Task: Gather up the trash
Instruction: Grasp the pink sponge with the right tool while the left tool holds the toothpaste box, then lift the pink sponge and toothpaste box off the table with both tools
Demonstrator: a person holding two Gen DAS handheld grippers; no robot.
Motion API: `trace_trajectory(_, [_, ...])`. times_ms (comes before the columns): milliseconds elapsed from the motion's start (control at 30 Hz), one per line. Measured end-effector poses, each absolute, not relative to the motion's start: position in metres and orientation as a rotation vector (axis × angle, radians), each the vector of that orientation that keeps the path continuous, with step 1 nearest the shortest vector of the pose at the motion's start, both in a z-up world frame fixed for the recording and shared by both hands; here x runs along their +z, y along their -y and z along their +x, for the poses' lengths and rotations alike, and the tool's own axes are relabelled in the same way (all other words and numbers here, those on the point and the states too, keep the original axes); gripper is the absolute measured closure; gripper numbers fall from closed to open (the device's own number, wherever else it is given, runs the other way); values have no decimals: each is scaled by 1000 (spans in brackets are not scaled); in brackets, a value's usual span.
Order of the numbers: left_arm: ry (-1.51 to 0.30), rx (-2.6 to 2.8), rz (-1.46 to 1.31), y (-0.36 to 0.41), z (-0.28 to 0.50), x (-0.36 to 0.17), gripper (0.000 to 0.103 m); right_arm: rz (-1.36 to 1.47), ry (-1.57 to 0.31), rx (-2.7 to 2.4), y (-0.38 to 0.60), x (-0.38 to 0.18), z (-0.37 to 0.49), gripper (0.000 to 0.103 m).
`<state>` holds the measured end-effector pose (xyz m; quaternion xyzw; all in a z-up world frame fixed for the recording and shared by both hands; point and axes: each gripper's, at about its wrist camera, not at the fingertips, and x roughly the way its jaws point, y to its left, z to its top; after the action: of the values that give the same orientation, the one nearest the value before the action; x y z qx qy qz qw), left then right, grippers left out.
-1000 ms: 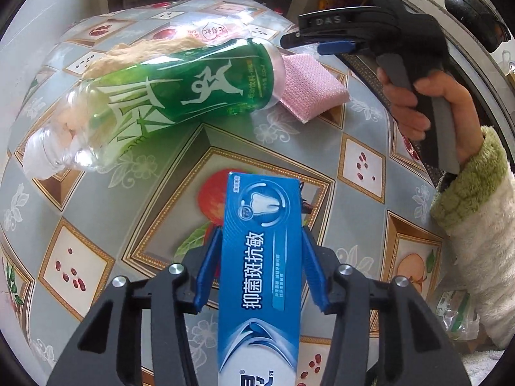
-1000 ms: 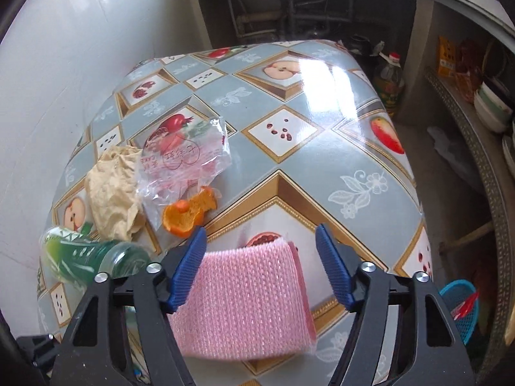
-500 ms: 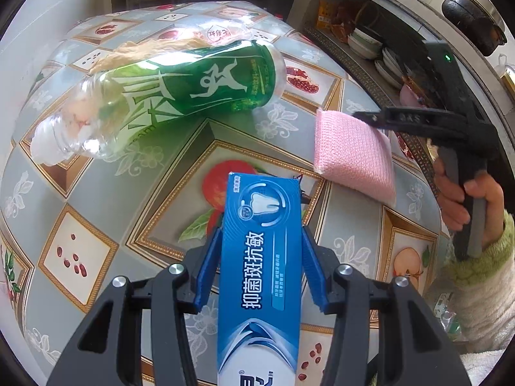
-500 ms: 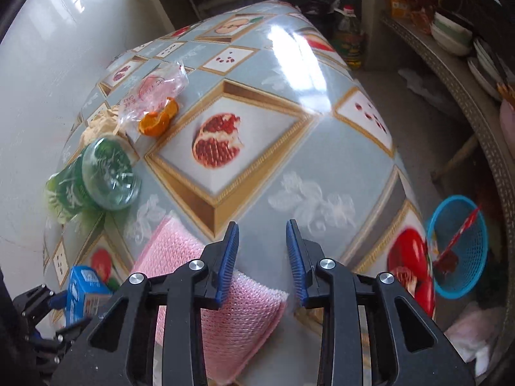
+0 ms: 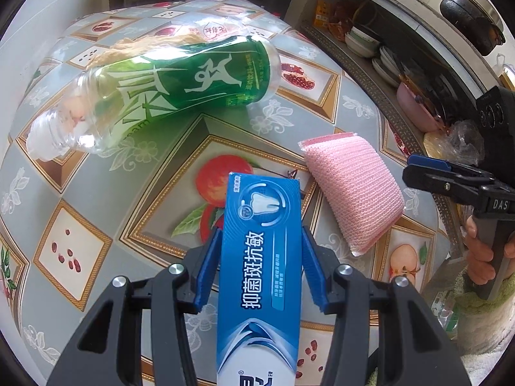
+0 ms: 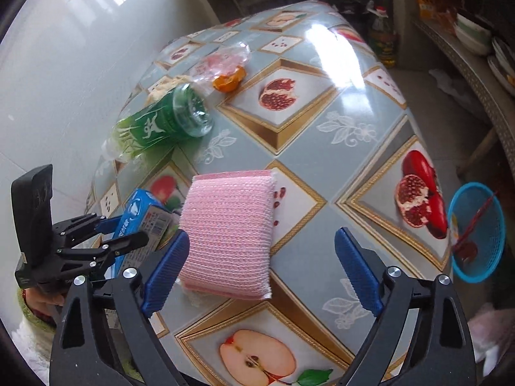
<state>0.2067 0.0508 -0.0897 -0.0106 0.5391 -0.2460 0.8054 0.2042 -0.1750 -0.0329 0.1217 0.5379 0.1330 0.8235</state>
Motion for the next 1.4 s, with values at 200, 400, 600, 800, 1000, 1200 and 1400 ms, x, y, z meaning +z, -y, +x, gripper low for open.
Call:
trace_trajectory(200, [-1161, -528, -23, -51, 209, -90, 56, 80, -1201, 299, 127, -53, 224, 13])
trace_trajectory(400, [-1162, -539, -19, -51, 211, -90, 56, 69, -1216, 299, 113, -58, 239, 11])
trace_trajectory(600, [-1163, -541, -21, -51, 212, -90, 56, 63, -1211, 295, 107, -52, 246, 11])
trace_trajectory(800, [-1164, -536, -17, -50, 212, -91, 56, 53, -1237, 279, 98, -61, 255, 11])
trace_trajectory(1000, [-1160, -532, -14, -49, 212, -90, 56, 0, -1217, 229, 94, -68, 256, 14])
trace_trajectory(1200, [-1154, -532, 12, -45, 216, -85, 56, 39, -1198, 201, 115, -66, 245, 24])
trace_trajectory(1400, [-1187, -549, 70, -31, 222, -88, 55, 93, -1181, 169, 134, -63, 230, 25])
